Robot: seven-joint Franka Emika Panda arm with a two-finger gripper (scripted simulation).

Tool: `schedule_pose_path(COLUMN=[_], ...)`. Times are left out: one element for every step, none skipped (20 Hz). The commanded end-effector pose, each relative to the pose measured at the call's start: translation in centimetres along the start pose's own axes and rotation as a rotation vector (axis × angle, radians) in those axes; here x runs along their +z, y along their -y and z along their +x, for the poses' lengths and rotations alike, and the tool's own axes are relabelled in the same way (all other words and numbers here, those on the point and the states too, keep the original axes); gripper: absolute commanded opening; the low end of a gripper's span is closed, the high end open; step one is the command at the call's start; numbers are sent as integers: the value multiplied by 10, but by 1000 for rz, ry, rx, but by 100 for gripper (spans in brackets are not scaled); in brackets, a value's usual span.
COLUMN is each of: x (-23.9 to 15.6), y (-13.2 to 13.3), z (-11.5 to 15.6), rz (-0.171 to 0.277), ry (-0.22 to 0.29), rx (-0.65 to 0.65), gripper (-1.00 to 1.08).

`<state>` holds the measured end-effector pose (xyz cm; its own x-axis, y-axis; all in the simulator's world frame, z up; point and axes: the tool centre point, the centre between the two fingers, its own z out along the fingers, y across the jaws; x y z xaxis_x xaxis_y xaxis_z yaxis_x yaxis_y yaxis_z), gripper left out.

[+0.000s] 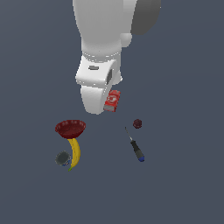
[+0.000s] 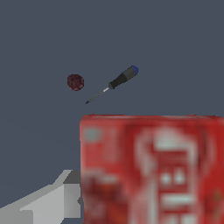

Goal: Pick up a designated object from a clutter of objects.

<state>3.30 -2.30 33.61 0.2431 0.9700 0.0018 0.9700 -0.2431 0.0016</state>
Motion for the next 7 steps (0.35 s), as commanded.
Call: schedule_pose_path(x=[-10,-13,-15,-17,-18,-18,-18], y=[1,1,1,1,0,0,0], z=[-9,-11,-13,-14,-15,-15,-15], rz=[2,2,2,2,2,2,2], ry=[0,0,0,1,1,1,1], rx=[-1,-1,-1,-1,0,0,0], gripper=[-100,-100,-100,-100,-100,-100,-100])
